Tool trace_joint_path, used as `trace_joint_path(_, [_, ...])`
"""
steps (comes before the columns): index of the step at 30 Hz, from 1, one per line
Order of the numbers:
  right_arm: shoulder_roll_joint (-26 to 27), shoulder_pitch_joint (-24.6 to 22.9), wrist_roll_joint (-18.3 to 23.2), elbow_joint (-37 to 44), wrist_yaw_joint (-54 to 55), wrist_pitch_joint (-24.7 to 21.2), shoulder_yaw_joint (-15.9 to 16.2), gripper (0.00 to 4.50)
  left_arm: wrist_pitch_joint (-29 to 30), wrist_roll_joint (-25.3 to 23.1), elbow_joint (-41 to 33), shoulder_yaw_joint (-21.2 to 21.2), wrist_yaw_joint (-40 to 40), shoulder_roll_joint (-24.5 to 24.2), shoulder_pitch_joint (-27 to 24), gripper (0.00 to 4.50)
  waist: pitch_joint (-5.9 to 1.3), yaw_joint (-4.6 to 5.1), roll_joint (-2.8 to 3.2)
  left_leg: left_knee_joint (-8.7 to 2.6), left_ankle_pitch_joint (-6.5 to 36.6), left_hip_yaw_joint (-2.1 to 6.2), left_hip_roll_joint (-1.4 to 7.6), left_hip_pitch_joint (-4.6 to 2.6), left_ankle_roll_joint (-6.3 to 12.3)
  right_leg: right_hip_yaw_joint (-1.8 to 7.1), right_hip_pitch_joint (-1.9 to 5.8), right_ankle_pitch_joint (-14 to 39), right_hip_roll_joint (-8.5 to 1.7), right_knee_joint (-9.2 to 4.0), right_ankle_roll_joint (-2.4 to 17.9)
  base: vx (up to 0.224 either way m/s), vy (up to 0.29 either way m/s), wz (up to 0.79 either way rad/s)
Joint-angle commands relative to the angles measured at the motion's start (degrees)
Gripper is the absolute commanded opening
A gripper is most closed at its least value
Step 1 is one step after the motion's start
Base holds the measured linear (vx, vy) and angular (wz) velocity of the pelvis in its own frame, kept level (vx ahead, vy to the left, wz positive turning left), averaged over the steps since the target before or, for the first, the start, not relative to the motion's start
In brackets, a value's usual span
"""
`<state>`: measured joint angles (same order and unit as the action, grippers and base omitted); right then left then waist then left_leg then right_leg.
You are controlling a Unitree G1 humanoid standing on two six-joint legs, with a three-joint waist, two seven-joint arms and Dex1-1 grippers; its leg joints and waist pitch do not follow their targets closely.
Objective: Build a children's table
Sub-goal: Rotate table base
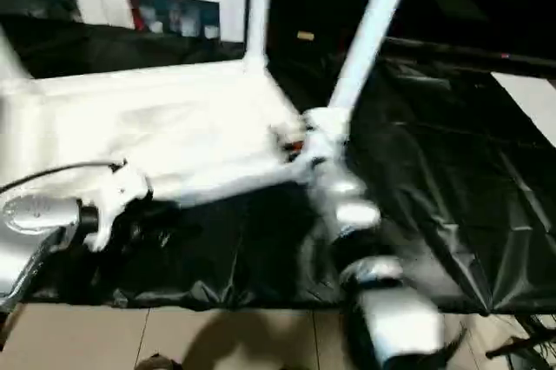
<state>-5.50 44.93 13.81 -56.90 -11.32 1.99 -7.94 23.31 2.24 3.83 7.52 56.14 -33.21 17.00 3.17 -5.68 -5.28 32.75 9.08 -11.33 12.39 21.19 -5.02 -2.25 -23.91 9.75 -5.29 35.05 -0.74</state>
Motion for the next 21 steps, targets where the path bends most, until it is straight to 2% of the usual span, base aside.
trace_joint_path(1, [-4.62,0.51,-1.08,-2.73,3.00,2.13,-2.79,3.40,-2.27,-2.35,2.37,-1.36,-4.53,0.94,1.93,3.63,-3.67,0.55,1.18,-3.71,19.45,0.06,0.24,-1.47,-3.50,1.59,1.63,17.59,-1.38,-4.06,6.95,0.000,0.000,0.00])
trace_joint_path(2, [-4.62,0.51,-1.08,-2.73,3.00,2.13,-2.79,3.40,-2.27,-2.35,2.37,-1.36,-4.53,0.94,1.93,3.67,-3.72,0.32,1.15,-3.56,19.14,0.00,0.24,-1.53,-3.39,1.59,1.52,17.25,-1.40,-4.11,6.92,0.000,0.000,0.00])
trace_joint_path(3, [-5.70,0.94,-1.79,-3.73,2.90,2.74,-2.61,3.40,-3.19,-2.75,3.07,-1.31,-6.03,1.57,2.27,3.72,-3.76,0.46,1.47,-3.59,18.67,0.13,0.18,-1.17,-3.47,1.52,1.80,16.24,-1.28,-3.96,6.96,0.000,0.000,0.00])
trace_joint_path(4, [-6.67,1.55,-2.43,-5.14,2.92,3.59,-2.38,3.40,-3.64,-2.88,3.59,-1.35,-7.41,2.24,2.50,3.83,-3.87,0.41,1.36,-3.58,18.38,0.20,0.24,-1.05,-3.57,1.44,1.92,15.69,-1.36,-3.79,7.03,0.000,0.000,0.00])
trace_joint_path(5, [-7.60,2.00,-3.22,-6.19,2.71,4.13,-1.87,3.40,-4.46,-2.94,3.74,-1.42,-8.54,2.91,2.46,4.05,-3.93,0.55,1.72,-3.48,18.05,0.27,0.12,-0.81,-3.65,1.38,2.07,14.64,-1.28,-3.71,7.27,0.000,0.000,0.00])
trace_joint_path(6, [-8.91,2.31,-4.12,-6.90,1.29,4.45,-0.93,3.40,-3.95,-3.28,2.96,-2.15,-12.02,4.64,1.75,4.05,-3.96,0.82,1.89,-3.41,18.19,0.38,0.10,-0.69,-3.67,1.31,2.25,13.66,-1.22,-3.60,7.73,0.000,0.000,0.00])
trace_joint_path(7, [-9.14,2.39,-4.26,-7.09,1.03,4.55,-0.75,3.40,-3.87,-3.34,2.83,-2.29,-12.66,4.95,1.61,4.08,-4.03,0.97,1.75,-3.28,18.24,0.38,0.14,-0.68,-3.48,1.26,2.23,13.24,-1.20,-3.52,8.04,0.000,0.000,0.00])
trace_joint_path(8, [-9.50,2.37,-4.43,-7.10,0.17,4.55,-0.39,3.40,-3.86,-3.12,2.09,-3.14,-14.43,6.00,0.92,4.13,-4.06,0.98,2.02,-3.19,18.33,0.38,0.02,-0.61,-2.94,1.23,2.31,13.06,-1.22,-3.47,8.47,0.000,0.000,0.00])
trace_joint_path(9, [-9.76,2.35,-4.74,-7.23,-1.07,4.78,0.07,3.40,-3.77,-2.26,1.14,-4.22,-15.86,7.20,-0.07,4.24,-4.06,1.44,1.71,-3.26,17.97,0.53,0.02,-0.03,-2.57,1.16,2.70,13.08,-1.24,-3.43,8.52,0.000,0.000,0.00])
trace_joint_path(10, [-9.76,2.35,-4.74,-7.23,-1.07,4.78,0.07,3.40,-3.77,-2.26,1.14,-4.22,-15.86,7.20,-0.07,4.38,-4.11,1.61,1.64,-3.22,17.77,0.57,0.04,0.05,-2.43,1.12,2.78,13.08,-1.31,-3.45,8.66,0.000,0.000,0.00])
trace_joint_path(11, [-9.66,1.68,-4.81,-6.37,-3.64,4.60,0.70,3.40,-2.99,-0.27,-0.45,-6.32,-17.60,9.12,-1.89,4.38,-4.21,2.02,1.93,-3.03,18.00,0.52,0.10,-0.10,-2.01,1.17,2.61,12.25,-1.34,-3.41,9.46,0.000,0.000,0.00])
trace_joint_path(12, [-9.39,0.61,-4.71,-4.77,-5.92,4.10,1.28,3.40,-1.74,2.17,-1.93,-8.66,-18.67,10.84,-3.84,4.46,-4.11,2.23,1.98,-3.10,17.73,0.58,0.13,0.02,-1.76,1.11,2.67,11.96,-1.34,-3.50,9.80,0.000,0.000,0.00])
trace_joint_path(13, [-9.39,0.61,-4.71,-4.77,-5.92,4.10,1.28,3.40,-1.74,2.17,-1.93,-8.66,-18.67,10.84,-3.84,4.46,-4.21,2.42,1.88,-2.91,16.93,0.45,0.15,-0.12,-0.78,1.09,2.51,10.60,-1.12,-3.48,10.61,0.000,0.000,0.00])
trace_joint_path(14, [-9.12,-0.23,-4.67,-3.70,-7.44,3.97,1.68,3.40,-1.72,3.91,-2.73,-10.35,-19.73,12.02,-5.42,4.46,-4.21,2.42,1.88,-2.91,16.93,0.45,0.15,-0.12,-0.78,1.09,2.51,10.60,-1.12,-3.48,10.61,0.000,0.000,0.00])
trace_joint_path(15, [-8.71,-2.52,-4.56,-0.53,-9.61,3.00,2.76,3.40,-3.61,6.06,-3.84,-13.19,-21.53,13.95,-8.38,4.46,-4.09,2.64,2.17,-3.06,16.00,0.48,0.41,0.31,-0.08,1.15,2.91,7.87,-1.08,-3.41,11.37,0.000,0.000,0.00])
trace_joint_path(16, [-8.37,-4.87,-4.77,2.57,-10.50,2.29,3.82,3.57,-7.11,6.94,-4.60,-15.40,-23.54,15.38,-11.31,4.50,-4.15,2.58,2.23,-2.97,15.92,0.40,0.40,-0.01,0.01,1.09,2.66,7.78,-0.95,-3.49,11.41,0.000,0.000,0.00])
trace_joint_path(17, [-8.15,-6.36,-4.71,4.54,-11.00,1.59,4.39,3.57,-9.02,7.24,-5.05,-16.43,-24.38,16.02,-13.03,4.50,-4.33,2.55,2.26,-2.85,14.86,0.35,0.51,-0.07,0.58,1.16,2.80,5.55,-0.88,-3.33,11.90,0.000,0.000,0.00])
trace_joint_path(19, [-7.67,-9.84,-4.69,9.20,-12.05,-0.06,5.88,3.77,-13.71,7.30,-5.72,-19.03,-27.36,17.70,-16.63,4.50,-4.15,2.27,2.36,-2.93,14.22,0.39,0.62,-0.06,1.32,1.15,2.85,3.70,-0.60,-3.40,11.99,0.000,0.000,0.00])
trace_joint_path(20, [-7.46,-11.91,-5.00,11.83,-12.13,-0.20,6.85,3.84,-16.70,7.22,-6.05,-20.67,-29.51,19.00,-18.49,4.50,-4.04,2.34,2.32,-3.02,16.13,0.26,0.66,-0.36,1.31,1.13,2.56,6.37,-0.61,-3.69,11.75,0.000,0.000,0.00])
trace_joint_path(21, [-7.26,-13.87,-4.98,14.25,-12.80,-0.84,7.68,3.94,-19.74,7.19,-6.90,-22.20,-31.64,20.70,-20.56,4.50,-3.71,2.17,2.54,-3.21,18.44,0.30,0.72,-0.39,0.98,1.18,2.41,9.52,-0.54,-4.18,11.02,0.000,0.000,0.00])
